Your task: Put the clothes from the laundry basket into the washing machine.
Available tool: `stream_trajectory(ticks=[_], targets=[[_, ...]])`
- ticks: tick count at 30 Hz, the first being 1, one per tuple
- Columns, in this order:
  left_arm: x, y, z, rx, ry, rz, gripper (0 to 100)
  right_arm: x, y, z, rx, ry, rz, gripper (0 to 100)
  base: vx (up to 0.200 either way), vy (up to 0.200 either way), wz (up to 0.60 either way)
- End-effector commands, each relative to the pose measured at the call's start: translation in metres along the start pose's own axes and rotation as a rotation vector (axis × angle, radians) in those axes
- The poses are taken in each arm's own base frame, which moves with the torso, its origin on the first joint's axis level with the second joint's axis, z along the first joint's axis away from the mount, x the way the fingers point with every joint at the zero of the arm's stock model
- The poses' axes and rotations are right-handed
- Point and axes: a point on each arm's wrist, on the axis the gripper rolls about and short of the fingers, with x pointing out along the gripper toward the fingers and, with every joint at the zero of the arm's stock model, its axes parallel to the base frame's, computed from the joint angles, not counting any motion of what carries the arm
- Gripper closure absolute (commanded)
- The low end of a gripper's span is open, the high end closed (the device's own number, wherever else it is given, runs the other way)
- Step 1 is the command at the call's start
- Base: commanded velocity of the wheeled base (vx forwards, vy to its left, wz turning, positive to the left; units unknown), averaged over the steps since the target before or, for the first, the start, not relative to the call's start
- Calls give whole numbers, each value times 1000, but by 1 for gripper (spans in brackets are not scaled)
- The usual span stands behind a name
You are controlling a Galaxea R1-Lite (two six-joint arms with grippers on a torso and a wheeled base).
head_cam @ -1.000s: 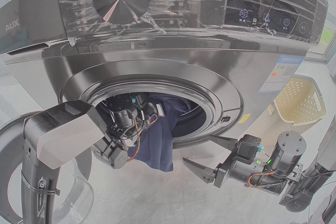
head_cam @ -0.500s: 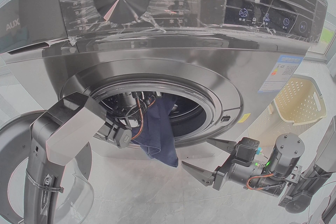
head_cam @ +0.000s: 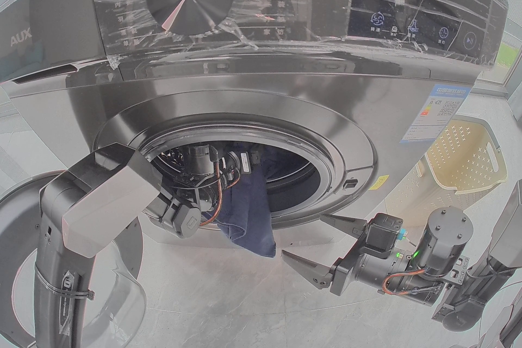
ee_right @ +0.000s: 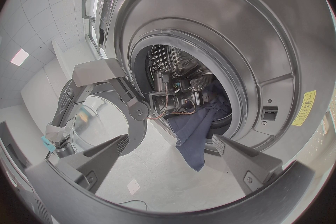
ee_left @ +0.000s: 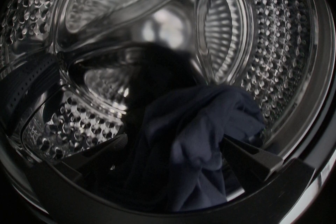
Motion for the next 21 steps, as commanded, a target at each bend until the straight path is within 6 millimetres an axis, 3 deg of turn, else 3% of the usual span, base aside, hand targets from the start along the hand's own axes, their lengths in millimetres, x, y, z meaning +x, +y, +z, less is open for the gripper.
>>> stream_trajectory(ticks=[1, 11, 12, 16, 21], targets=[[-13, -2, -8, 21, 99, -8, 0, 1, 0, 0, -1, -1, 3, 0, 0, 0, 0], [-14, -6, -41, 71, 223, -40, 0, 2, 0, -1, 0, 2, 2, 0, 0, 0, 0], [-13, -4, -46, 83, 235, -38, 100, 2, 0, -1, 0, 2, 2, 0, 0, 0, 0], [-7, -1, -46, 87, 226, -30, 100, 2, 0, -1, -1, 1, 2, 0, 0, 0, 0], [2, -4, -33, 68, 167, -28, 100, 3, 0, -1, -1, -1, 3, 0, 0, 0, 0]])
